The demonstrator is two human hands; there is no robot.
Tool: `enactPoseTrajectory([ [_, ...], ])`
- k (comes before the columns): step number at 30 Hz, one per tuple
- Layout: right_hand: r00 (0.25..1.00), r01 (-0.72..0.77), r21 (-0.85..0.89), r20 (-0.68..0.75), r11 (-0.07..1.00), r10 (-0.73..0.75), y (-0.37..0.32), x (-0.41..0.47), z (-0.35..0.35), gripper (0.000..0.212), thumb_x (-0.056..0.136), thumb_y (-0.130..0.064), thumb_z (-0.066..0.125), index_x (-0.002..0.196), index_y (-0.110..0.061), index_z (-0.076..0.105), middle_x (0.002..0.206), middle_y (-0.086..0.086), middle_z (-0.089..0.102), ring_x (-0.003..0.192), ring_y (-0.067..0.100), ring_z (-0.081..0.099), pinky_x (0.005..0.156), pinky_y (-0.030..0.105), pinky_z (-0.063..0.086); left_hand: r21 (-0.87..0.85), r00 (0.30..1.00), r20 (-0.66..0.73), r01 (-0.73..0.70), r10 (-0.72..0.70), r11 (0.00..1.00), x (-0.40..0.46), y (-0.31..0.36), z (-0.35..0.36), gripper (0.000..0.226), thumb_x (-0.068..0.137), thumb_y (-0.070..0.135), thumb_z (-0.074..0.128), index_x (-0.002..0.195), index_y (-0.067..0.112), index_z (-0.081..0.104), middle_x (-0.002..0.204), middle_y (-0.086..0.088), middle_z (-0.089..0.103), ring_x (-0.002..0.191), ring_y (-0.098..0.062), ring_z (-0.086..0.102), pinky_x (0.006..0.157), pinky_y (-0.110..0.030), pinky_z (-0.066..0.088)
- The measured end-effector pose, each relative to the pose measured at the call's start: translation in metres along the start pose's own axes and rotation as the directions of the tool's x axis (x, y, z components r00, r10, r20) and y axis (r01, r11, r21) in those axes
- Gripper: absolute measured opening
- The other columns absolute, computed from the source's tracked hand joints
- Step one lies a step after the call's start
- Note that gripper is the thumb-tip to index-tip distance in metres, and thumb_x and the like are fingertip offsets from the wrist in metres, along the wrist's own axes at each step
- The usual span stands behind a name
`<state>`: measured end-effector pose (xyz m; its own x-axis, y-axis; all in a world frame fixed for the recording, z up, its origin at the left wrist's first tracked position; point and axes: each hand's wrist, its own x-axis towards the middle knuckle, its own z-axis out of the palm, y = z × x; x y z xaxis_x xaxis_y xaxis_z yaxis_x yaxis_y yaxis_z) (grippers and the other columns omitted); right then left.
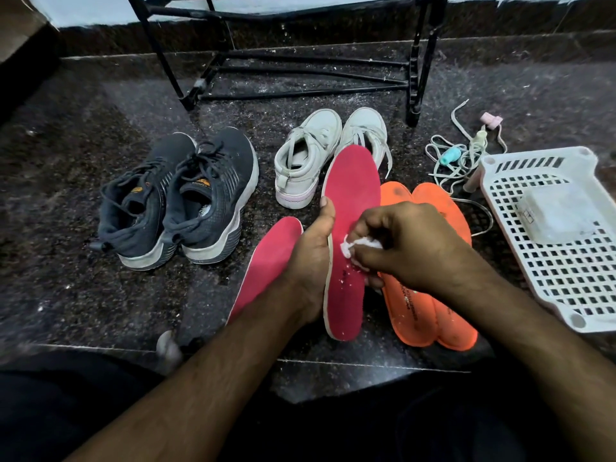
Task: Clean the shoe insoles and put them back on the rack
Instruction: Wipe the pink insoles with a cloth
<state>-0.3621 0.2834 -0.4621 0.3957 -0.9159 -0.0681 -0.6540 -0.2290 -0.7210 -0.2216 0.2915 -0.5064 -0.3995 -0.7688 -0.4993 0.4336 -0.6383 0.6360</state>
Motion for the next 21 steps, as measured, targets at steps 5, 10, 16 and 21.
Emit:
enactPoseTrajectory([
  [5, 0.951, 0.044, -0.143, -0.296, 0.989, -0.085, 0.000, 0.003, 0.004, 0.012, 0.077, -0.012, 0.074, 0.086, -0.020, 0.073, 0.075, -0.008, 0.065, 0.068, 0.006, 0.057, 0.064, 0.013, 0.039, 0.046, 0.999, 0.024, -0.047, 0.046, 0.998, -0.001, -0.003, 0.005, 0.075, 0.096, 0.071, 0.022, 0.110, 0.012, 0.065, 0.084, -0.011, 0.066, 0.060, -0.023, 0.063, 0.048, -0.036, 0.058],
  [10, 1.000, 0.005, 0.010, -0.009, 1.000, -0.005, -0.008, -0.003, 0.001, 0.014, 0.079, -0.012, 0.075, 0.076, -0.024, 0.068, 0.061, -0.007, 0.068, 0.051, 0.007, 0.064, 0.052, 0.012, 0.045, 0.016, 1.000, -0.003, 0.004, -0.004, 1.000, 0.000, -0.005, 0.000, 0.083, 0.092, 0.077, 0.025, 0.104, 0.010, 0.072, 0.093, -0.014, 0.071, 0.075, -0.030, 0.065, 0.065, -0.043, 0.056],
  [16, 0.959, 0.047, -0.187, -0.267, 0.981, -0.097, -0.001, 0.002, 0.006, 0.013, 0.075, -0.010, 0.072, 0.083, -0.020, 0.071, 0.081, -0.002, 0.068, 0.076, 0.017, 0.062, 0.072, 0.024, 0.044, 0.039, 0.998, -0.042, -0.034, 0.035, 0.999, 0.003, -0.006, 0.001, 0.079, 0.092, 0.076, 0.026, 0.103, 0.013, 0.072, 0.089, -0.014, 0.065, 0.066, -0.028, 0.062, 0.057, -0.039, 0.059],
  [21, 0.999, 0.033, -0.100, -0.014, 0.994, -0.035, -0.003, 0.000, 0.000, 0.016, 0.077, -0.013, 0.074, 0.078, -0.029, 0.072, 0.068, -0.008, 0.069, 0.058, 0.005, 0.063, 0.058, 0.010, 0.043, 0.052, 0.998, -0.053, 0.017, -0.015, 0.998, 0.003, -0.007, -0.002, 0.087, 0.092, 0.078, 0.024, 0.094, 0.007, 0.075, 0.086, -0.017, 0.069, 0.069, -0.034, 0.066, 0.066, -0.042, 0.058],
])
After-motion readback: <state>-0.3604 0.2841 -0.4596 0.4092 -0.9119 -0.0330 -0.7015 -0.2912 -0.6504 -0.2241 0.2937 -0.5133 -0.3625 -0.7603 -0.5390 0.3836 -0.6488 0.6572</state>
